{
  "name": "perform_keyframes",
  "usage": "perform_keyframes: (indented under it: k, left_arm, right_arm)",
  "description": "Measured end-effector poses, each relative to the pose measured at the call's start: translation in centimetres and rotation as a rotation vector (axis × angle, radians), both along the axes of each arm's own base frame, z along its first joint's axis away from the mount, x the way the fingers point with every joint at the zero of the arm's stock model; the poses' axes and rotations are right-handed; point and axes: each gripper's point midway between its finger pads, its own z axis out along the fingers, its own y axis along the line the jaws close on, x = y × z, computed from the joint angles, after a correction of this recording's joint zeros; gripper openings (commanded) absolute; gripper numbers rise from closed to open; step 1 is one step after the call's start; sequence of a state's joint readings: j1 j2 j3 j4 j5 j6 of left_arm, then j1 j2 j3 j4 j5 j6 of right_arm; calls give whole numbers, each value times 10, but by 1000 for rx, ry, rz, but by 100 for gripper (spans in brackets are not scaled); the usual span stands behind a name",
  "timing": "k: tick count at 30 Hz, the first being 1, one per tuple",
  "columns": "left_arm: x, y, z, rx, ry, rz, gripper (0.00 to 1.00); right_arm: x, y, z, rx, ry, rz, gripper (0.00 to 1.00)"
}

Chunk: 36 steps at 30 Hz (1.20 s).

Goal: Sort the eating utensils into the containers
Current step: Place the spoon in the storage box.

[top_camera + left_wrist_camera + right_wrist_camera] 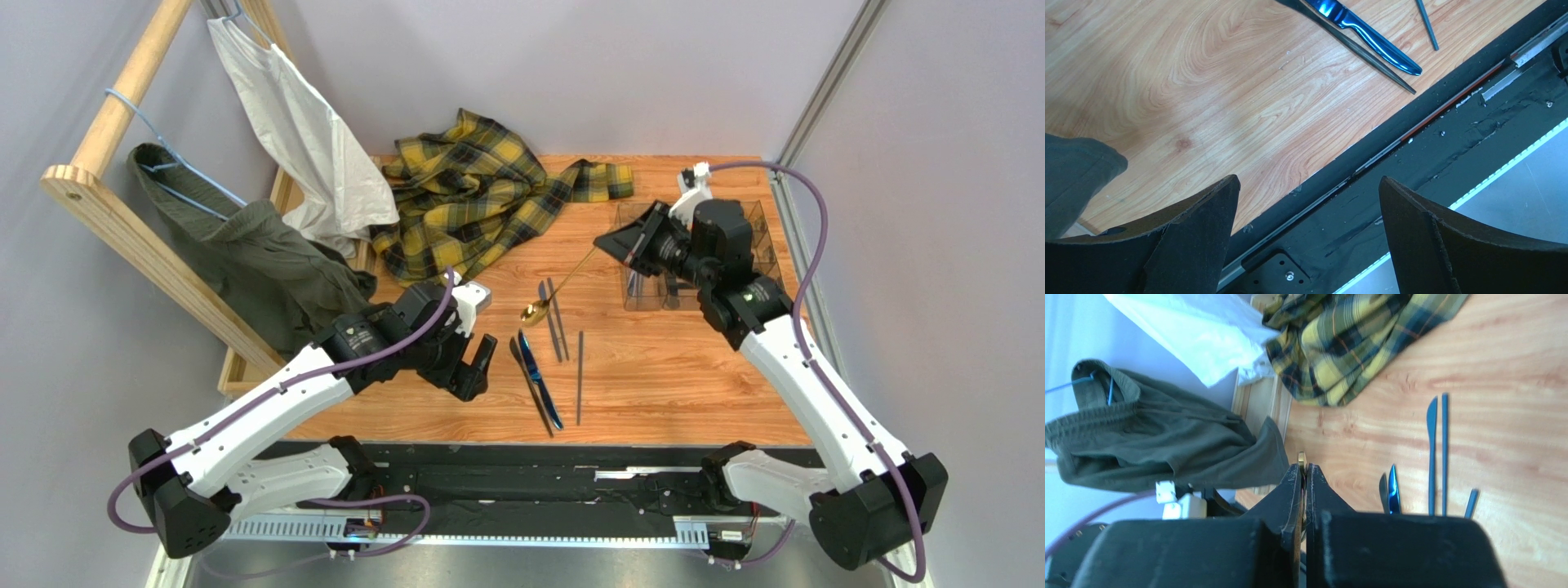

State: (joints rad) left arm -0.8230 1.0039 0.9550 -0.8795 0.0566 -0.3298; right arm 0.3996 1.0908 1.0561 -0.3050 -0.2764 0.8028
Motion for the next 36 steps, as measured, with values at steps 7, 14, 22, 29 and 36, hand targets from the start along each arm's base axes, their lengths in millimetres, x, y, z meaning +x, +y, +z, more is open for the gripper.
perform_keyframes:
  k: [7, 14, 22, 29, 36]
  left_arm:
    - [2, -3, 0, -8, -5, -7, 92]
    - [8, 1, 0, 15, -29, 21, 92]
    - [11, 6, 4, 17, -60, 43, 92]
    - [10, 5, 5, -2, -66, 45, 92]
    - [5, 4, 1, -19, -51, 32, 95]
  right_arm:
    - [41, -21, 11, -26, -18, -78, 0]
    - [103, -81, -8, -47, 55, -245, 0]
    - [163, -156, 7, -28, 47, -401, 0]
    - [189, -210, -23, 5, 134, -511, 0]
    - [224, -236, -60, 27, 225, -553, 0]
